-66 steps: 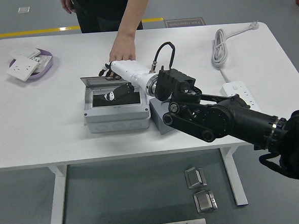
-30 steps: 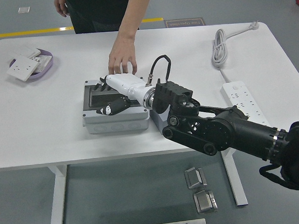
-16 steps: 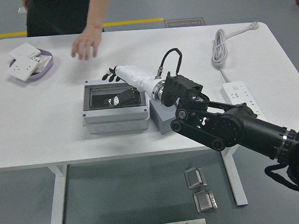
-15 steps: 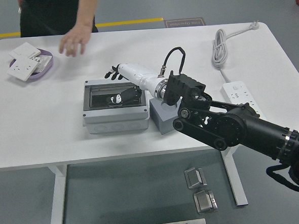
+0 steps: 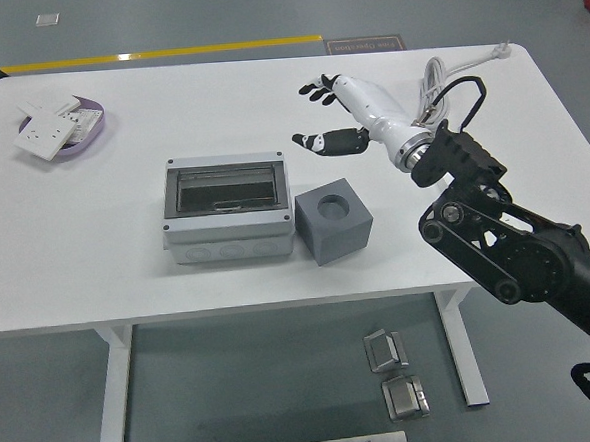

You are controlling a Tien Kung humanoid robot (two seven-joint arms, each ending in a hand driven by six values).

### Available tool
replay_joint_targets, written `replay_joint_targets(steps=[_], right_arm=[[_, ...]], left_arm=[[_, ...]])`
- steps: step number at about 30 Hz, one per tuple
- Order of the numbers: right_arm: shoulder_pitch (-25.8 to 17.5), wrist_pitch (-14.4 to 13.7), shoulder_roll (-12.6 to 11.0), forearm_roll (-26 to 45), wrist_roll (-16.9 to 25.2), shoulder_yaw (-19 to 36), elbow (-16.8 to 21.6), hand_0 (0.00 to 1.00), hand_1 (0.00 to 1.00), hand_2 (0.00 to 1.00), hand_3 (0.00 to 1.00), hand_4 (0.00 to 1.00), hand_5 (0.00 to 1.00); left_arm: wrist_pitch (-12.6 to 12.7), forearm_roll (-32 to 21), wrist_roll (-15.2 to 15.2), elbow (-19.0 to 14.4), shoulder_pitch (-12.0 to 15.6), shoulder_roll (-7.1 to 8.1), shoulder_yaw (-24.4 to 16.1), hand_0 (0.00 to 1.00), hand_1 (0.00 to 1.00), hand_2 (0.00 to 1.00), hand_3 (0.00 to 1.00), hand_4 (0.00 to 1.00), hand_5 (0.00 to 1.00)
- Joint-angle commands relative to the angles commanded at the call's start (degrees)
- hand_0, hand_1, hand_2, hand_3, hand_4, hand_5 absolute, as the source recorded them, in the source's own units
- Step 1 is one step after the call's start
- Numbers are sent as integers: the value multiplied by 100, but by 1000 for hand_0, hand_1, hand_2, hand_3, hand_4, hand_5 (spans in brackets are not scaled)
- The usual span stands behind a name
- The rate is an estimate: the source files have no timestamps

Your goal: Pick up the cylinder from the cube,place it in the box,flap close box

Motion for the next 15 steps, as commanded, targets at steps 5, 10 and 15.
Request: replay_joint_targets(steps=[5,10,15], right_arm=[[-307,-116,-234,-693,-133,656,127,748,663,653,669,859,370],[-555,163,-627,-1716,-500,1137,346,714,632,593,618,861,370],[-796,581,-873,-2109,-891,1283,644,695,612,555,596,868,352]], left_arm=[[14,-31,-12,0,3,-27,10,567,617,538,545,603,309],[28,-18,-10,0,18,-32,-21,567,617,538,545,603,309],[35,-16,-7,0,21,-39,-49,567,617,538,545,602,308]])
